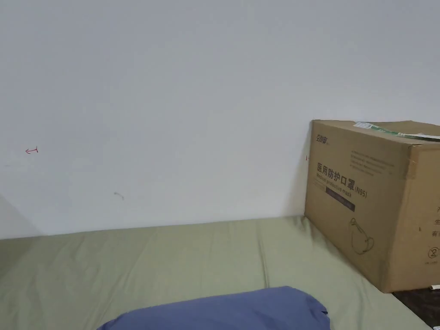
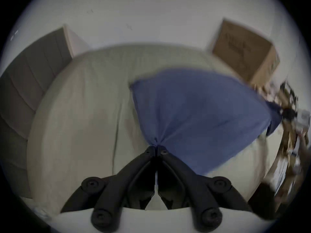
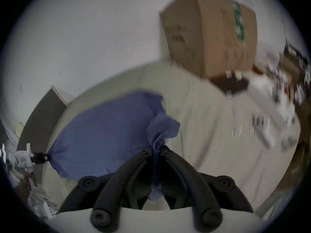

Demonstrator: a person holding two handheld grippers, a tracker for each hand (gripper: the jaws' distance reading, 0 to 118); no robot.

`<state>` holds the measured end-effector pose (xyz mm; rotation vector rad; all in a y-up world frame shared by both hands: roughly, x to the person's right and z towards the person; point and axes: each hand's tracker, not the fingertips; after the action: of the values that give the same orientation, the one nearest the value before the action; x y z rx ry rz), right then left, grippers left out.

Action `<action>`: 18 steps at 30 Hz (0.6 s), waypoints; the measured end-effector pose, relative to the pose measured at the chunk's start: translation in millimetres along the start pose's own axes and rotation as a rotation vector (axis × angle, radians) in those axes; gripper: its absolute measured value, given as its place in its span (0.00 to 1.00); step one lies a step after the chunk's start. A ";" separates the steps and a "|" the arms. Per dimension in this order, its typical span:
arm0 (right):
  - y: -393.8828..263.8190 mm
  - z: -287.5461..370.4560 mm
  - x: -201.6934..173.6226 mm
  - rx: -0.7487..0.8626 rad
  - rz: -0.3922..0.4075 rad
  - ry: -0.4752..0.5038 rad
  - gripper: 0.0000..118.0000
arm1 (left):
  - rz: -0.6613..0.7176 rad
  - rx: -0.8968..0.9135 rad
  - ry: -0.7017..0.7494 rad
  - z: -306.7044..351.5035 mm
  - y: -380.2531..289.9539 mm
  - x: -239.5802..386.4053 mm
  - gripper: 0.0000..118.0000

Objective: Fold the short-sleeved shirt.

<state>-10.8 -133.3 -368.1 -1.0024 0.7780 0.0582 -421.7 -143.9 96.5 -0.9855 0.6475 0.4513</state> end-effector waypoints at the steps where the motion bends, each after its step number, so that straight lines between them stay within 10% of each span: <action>1: -21.0 3.0 10.2 -0.020 -0.016 -0.015 0.06 | 0.027 -0.010 -0.016 -1.2 -17.6 -5.4 0.00; 18: -119.6 92.5 14.5 0.011 -0.030 0.048 0.06 | 0.319 0.141 -0.096 84.1 -123.6 -17.9 0.02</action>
<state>97.5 -133.0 -261.6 -1.0073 0.8063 0.0042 -333.4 -131.9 217.9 -0.7238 0.7419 0.7194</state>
